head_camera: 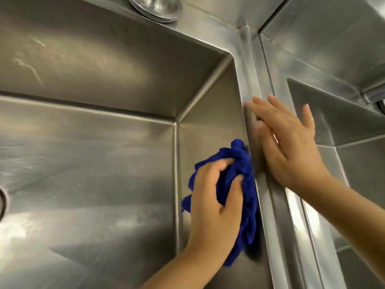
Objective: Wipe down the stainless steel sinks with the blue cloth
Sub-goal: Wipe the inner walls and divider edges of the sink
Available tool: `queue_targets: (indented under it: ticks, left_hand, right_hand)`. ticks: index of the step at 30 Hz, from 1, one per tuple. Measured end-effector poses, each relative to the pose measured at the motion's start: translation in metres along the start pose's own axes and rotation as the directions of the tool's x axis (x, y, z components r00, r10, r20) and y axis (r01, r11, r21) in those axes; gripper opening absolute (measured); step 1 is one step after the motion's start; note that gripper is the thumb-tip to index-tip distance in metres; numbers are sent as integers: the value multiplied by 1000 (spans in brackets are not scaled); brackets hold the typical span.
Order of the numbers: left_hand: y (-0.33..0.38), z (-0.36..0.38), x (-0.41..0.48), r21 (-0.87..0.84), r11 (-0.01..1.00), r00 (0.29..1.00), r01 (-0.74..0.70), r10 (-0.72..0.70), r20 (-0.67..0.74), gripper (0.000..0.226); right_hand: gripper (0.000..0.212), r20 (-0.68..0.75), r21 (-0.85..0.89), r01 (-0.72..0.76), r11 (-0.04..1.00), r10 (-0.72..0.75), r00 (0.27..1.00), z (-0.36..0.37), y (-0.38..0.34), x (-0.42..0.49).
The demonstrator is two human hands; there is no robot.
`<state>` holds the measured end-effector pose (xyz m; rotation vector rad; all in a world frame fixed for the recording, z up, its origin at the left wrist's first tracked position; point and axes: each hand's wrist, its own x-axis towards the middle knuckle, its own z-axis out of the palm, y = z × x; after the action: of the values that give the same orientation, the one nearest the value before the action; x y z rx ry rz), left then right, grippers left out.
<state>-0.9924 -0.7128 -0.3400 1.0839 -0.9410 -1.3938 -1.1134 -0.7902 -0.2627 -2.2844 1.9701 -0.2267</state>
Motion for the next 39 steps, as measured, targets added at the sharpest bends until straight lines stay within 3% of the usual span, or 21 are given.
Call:
queue_targets:
  ticks: [3, 7, 10, 13, 16, 22, 28, 33, 36, 39]
  left_hand:
    - [-4, 17, -6, 82, 995, 995, -49, 57, -87, 21]
    - [-34, 12, 11, 111, 993, 980, 36, -13, -197, 27]
    - [-24, 15, 5, 89, 992, 980, 92, -74, -184, 31]
    - [0, 25, -16, 69, 997, 989, 18, -7, -151, 17]
    - [-2, 27, -16, 65, 997, 982, -41, 52, -182, 20]
    - [-37, 18, 14, 27, 986, 956, 167, -155, -250, 19]
    - [-13, 21, -2, -11, 1000, 988, 19, -21, -151, 20]
    - [-64, 11, 33, 13, 980, 941, 201, -189, -281, 14]
    - [-64, 10, 34, 45, 965, 932, 258, -237, -276, 14]
    - [-38, 13, 18, 56, 988, 975, 141, -129, -183, 14]
  right_hand:
    - [46, 17, 60, -37, 997, 36, 999, 4, 6, -14]
    - [44, -27, 116, -54, 992, 57, 998, 8, 5, -12]
    - [44, -31, 121, -65, 990, 69, 997, 7, 6, -12]
    - [44, -36, 122, -59, 991, 64, 997, 9, 6, -12]
    - [44, -43, 134, -66, 989, 72, 996, 9, 6, -12]
    - [43, -53, 132, -70, 989, 77, 996, 9, 5, -12]
    - [43, -59, 124, -58, 991, 65, 996, 10, 6, -11]
    - [42, -86, 148, -22, 989, 35, 996, 12, 10, -10]
    - [41, -98, 157, -15, 988, 30, 995, 12, 12, -10]
    - [42, -101, 159, -13, 987, 29, 995, 12, 11, -11]
